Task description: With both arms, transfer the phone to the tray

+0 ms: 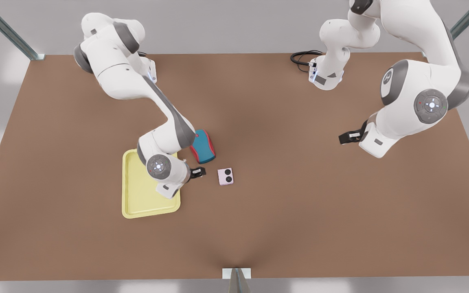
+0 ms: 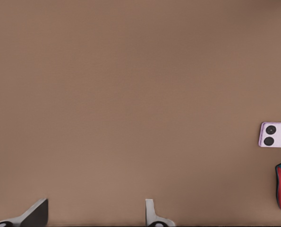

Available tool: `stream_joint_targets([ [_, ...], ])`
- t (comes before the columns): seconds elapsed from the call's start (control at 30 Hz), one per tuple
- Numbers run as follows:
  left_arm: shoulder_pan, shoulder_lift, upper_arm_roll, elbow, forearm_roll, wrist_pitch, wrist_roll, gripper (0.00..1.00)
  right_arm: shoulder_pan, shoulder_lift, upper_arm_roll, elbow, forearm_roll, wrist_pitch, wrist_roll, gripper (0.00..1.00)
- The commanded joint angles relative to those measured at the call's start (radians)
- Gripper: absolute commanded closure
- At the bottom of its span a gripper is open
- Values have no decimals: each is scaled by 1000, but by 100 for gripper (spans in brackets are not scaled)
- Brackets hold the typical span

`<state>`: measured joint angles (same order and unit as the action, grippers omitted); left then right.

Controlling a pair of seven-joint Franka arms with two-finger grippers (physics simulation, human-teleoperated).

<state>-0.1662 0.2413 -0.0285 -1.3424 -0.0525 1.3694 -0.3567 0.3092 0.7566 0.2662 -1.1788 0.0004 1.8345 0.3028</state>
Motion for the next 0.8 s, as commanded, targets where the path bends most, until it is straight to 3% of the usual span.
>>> stream_joint_targets([
  [0.0, 1, 9, 1, 0, -20, -41, 252, 0, 44, 63, 1, 80, -13, 85, 733, 0],
  [0.23, 1, 27, 2, -1, -27, -32, 255, 0, 134, 87, 2, 30, -14, 129, 753, 0],
  [0.5, 2, 33, 1, 0, -27, -32, 255, 0, 156, 178, 2, -33, -102, 330, 736, 0],
  [0.77, 1, 27, -2, 2, -26, -26, 255, 0, 171, 205, 2, -79, -128, 387, 403, 0],
])
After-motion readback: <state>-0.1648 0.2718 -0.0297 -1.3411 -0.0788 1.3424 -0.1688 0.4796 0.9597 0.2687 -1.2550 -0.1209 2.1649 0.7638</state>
